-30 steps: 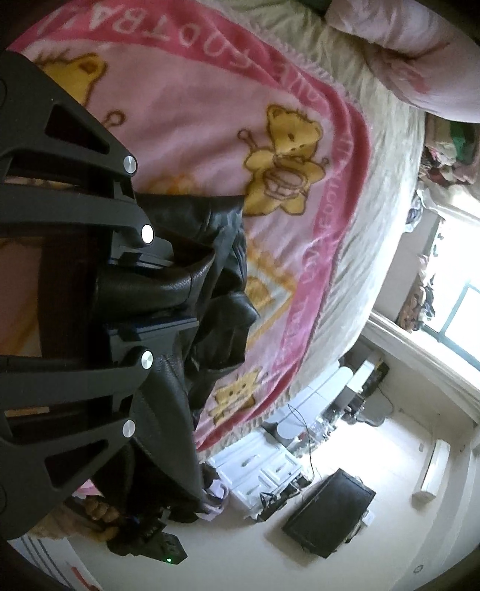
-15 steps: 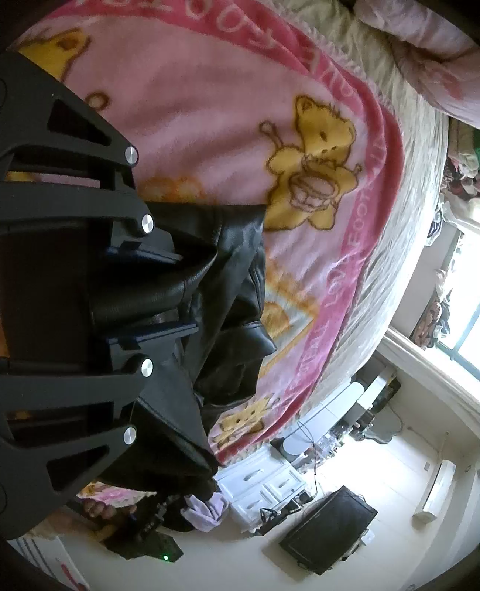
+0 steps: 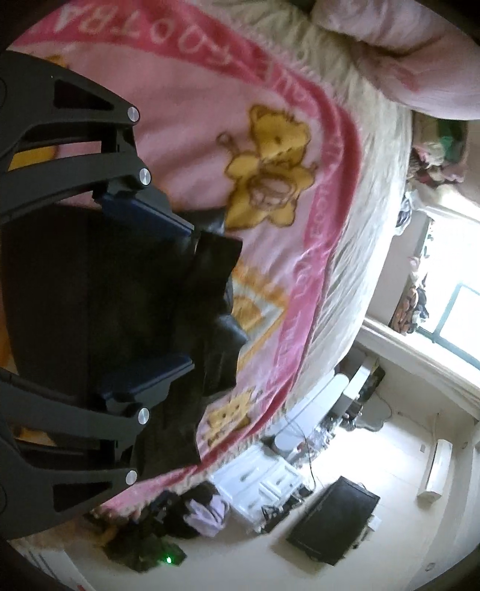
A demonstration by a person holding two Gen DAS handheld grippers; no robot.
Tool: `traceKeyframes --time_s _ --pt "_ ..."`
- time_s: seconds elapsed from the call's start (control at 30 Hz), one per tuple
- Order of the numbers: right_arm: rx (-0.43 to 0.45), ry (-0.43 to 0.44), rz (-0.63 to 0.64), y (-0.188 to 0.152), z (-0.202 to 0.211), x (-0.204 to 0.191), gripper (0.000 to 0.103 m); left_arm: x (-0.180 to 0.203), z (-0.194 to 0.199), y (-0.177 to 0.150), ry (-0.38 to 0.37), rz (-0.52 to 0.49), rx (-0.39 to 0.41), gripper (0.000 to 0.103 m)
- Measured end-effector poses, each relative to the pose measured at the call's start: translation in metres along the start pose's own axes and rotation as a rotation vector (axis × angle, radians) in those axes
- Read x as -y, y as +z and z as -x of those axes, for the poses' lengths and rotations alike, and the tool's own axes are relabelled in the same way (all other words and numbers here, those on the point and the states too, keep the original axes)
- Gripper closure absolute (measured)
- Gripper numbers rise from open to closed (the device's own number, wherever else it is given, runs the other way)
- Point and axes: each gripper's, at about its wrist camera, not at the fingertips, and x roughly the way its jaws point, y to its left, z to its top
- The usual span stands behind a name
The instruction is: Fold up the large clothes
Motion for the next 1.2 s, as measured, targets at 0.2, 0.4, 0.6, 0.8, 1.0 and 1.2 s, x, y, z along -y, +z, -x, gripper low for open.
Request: traceKeyframes --time_s 0.2,0.4,0.6,0.8,1.0,1.2 --pt "-0.041 -0.091 0.161 -0.005 -0.019 -0.017 0.037 -0.006 -0.027 -0.01 0.076 -0.056 -0.074 0.043" --pt "-0.135 -0.133 0.237 -0.008 -0.058 -0.014 0.037 -0.005 -0.056 -0.028 0.096 -0.136 -0.142 0.043" --pt "-0.104 -0.154 0.288 -0.013 -0.066 -0.022 0.071 -0.002 -0.063 -0.032 0.142 -0.192 -0.126 0.043" --pt "-0.071 -0.13 0.238 -0.007 -0.057 -0.017 0.086 -0.015 -0.066 -0.034 0.165 -0.134 -0.116 0.043" --pt "-0.051 -0.12 0.195 -0.006 -0.054 -0.014 0.089 -0.01 -0.062 -0.032 0.157 -0.143 -0.097 0.086" --pt "0.045 -0.036 0.063 0.013 -0.027 -0.003 0.091 0.003 -0.031 -0.013 0.098 -0.188 -0.001 0.099"
